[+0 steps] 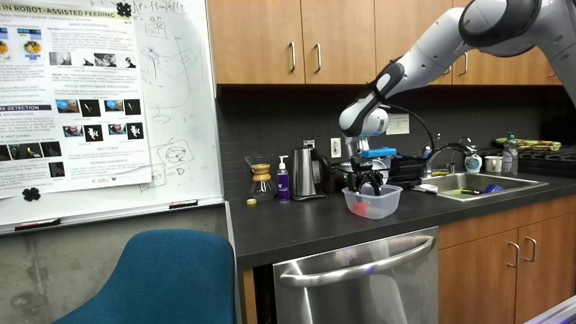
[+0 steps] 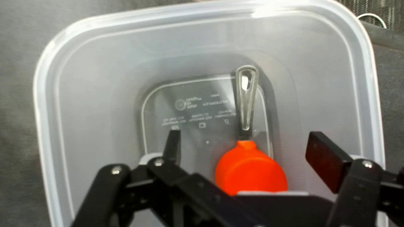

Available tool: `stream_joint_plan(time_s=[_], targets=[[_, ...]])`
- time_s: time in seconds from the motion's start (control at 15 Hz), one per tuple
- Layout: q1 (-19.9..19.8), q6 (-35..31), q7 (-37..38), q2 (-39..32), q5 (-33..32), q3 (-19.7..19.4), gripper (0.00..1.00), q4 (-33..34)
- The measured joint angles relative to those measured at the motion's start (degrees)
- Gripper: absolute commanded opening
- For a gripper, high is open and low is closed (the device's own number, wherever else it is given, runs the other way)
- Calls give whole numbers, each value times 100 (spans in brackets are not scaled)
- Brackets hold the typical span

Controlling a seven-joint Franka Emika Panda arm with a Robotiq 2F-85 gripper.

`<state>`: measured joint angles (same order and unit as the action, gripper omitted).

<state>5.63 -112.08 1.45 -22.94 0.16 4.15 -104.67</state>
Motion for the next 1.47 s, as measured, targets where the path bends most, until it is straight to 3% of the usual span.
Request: stream_joint_plan(time_s=[0.93,1.47], targets=[[4,-1,-1,-255,-19,3,100,126],[414,449,-53,-331,-1188,23,100,579]])
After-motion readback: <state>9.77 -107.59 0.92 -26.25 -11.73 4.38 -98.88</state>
